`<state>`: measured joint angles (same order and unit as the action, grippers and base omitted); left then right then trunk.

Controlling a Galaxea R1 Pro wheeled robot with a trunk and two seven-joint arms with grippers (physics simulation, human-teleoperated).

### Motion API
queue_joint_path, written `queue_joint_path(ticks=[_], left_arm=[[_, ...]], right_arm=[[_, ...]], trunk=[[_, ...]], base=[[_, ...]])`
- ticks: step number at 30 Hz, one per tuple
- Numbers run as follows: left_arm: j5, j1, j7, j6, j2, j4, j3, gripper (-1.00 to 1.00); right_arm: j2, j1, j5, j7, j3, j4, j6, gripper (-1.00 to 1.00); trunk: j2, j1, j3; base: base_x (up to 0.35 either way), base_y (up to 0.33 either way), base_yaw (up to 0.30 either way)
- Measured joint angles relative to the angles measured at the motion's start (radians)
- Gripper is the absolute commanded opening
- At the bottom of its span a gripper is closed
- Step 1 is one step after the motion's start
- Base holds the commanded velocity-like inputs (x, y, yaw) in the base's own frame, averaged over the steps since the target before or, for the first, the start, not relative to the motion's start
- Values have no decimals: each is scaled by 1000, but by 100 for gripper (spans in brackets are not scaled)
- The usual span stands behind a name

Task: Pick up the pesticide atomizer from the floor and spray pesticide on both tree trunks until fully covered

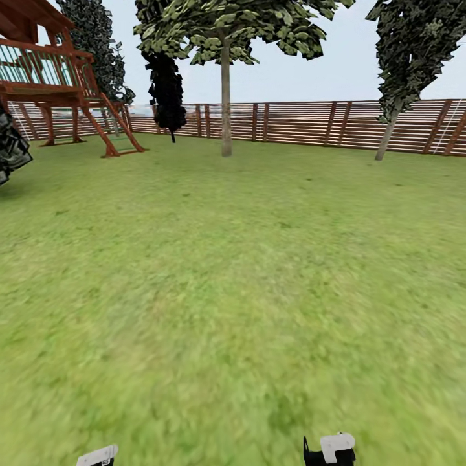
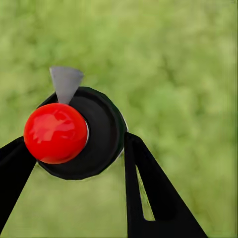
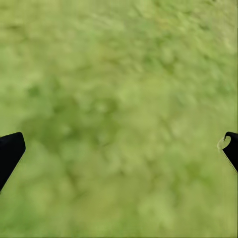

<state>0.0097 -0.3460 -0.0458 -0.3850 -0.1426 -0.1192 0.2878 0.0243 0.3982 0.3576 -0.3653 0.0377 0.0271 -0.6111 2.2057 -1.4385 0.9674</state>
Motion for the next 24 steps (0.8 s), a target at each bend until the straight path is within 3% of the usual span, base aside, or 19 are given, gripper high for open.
queue_joint_path(ticks=[24], left_arm=[[1,0,0,0,0,-1,0,-100]], right_arm=[[0,0,0,0,0,0,0,100]], trunk=[[0,0,0]], base=[[340,0,0]])
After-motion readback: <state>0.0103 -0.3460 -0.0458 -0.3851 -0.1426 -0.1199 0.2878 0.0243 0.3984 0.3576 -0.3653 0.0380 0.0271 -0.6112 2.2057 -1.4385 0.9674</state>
